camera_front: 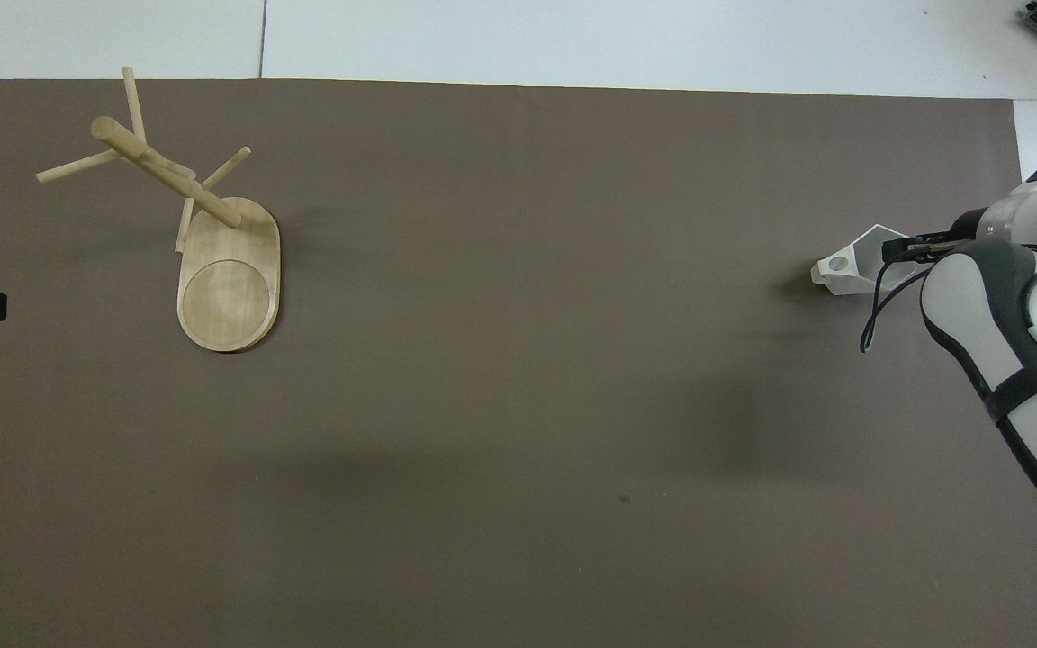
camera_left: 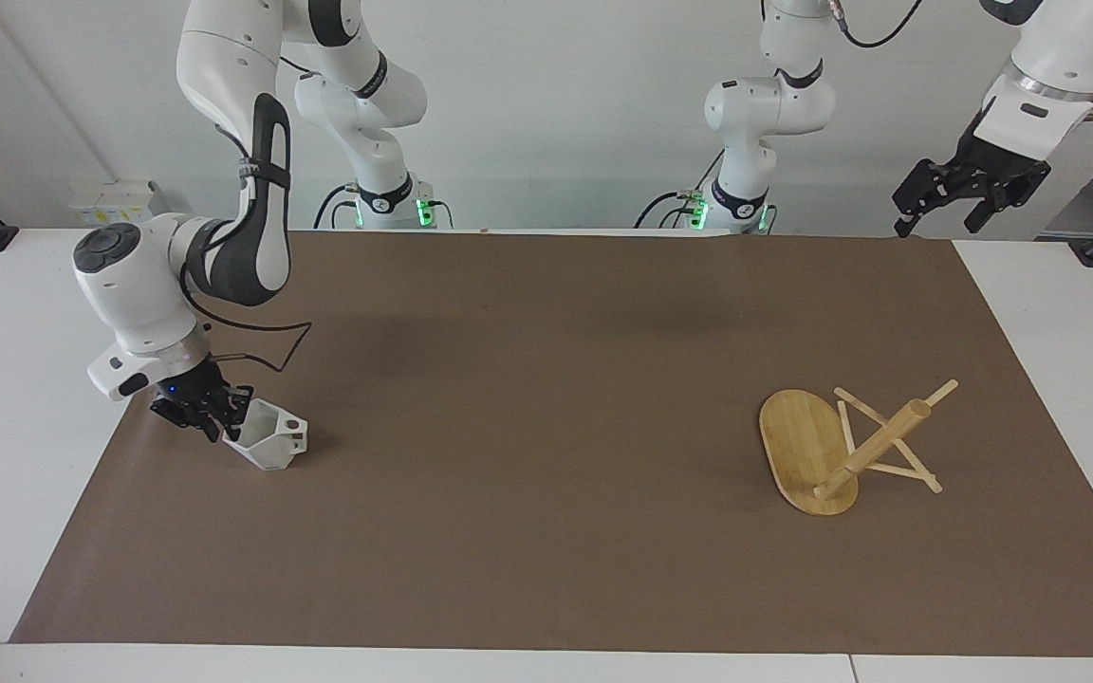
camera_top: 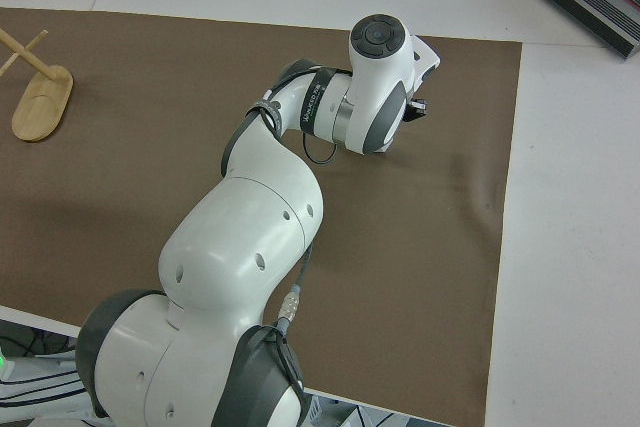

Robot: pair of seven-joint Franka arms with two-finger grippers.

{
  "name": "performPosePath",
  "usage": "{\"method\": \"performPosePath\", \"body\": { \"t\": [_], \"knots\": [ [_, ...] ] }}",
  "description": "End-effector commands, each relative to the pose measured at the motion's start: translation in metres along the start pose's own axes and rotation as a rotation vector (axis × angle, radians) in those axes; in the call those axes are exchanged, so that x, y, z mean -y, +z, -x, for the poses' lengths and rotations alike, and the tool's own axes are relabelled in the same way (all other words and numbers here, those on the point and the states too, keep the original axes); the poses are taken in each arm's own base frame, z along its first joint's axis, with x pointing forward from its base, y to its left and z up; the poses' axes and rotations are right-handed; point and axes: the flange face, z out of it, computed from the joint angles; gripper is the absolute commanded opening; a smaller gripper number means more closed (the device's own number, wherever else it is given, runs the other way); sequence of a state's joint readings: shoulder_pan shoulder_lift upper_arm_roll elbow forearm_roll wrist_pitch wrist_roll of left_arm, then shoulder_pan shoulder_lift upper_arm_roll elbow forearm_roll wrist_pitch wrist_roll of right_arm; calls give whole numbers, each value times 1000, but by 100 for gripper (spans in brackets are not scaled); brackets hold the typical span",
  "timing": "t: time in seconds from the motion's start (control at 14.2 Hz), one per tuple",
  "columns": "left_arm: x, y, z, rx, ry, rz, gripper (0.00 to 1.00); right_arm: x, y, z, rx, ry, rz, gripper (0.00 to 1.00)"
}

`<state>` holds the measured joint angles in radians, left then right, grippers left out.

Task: Hang cup on rack
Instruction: 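Reach the right gripper to the white hexagonal cup and grasp it, then lift the cup with the right gripper and carry it toward the mug tree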

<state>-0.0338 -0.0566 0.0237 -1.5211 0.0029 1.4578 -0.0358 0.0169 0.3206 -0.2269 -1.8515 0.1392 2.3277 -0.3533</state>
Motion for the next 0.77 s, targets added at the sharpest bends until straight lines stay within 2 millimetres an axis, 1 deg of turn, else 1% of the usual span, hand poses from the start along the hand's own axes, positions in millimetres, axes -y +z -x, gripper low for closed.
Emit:
{"method": "performPosePath", "body": {
  "t": [0.0,0.14,0.28,0.35,0.49,0.56,0.7],
  "knots": [
    [2,-3,7,4,-11,5,100,-2,0,0,9,12,-14,0],
    [2,-3,7,4,-9,5,100,1,-1,0,22,13,-23,0],
    [2,-3,7,4,-9,5,100,3,-7,-2,39,17,-32,0],
    [2,-3,7,4,-11,5,100,5,-15,-5,57,23,-42,0],
    [2,-3,7,4,-11,5,100,9,-31,-12,87,24,-71,0],
    [1,-3,7,4,-8,5,100,11,-44,-15,91,41,-109,0],
    [2,-3,7,4,-9,5,100,19,-77,-20,114,36,-152,0]
  ]
}}
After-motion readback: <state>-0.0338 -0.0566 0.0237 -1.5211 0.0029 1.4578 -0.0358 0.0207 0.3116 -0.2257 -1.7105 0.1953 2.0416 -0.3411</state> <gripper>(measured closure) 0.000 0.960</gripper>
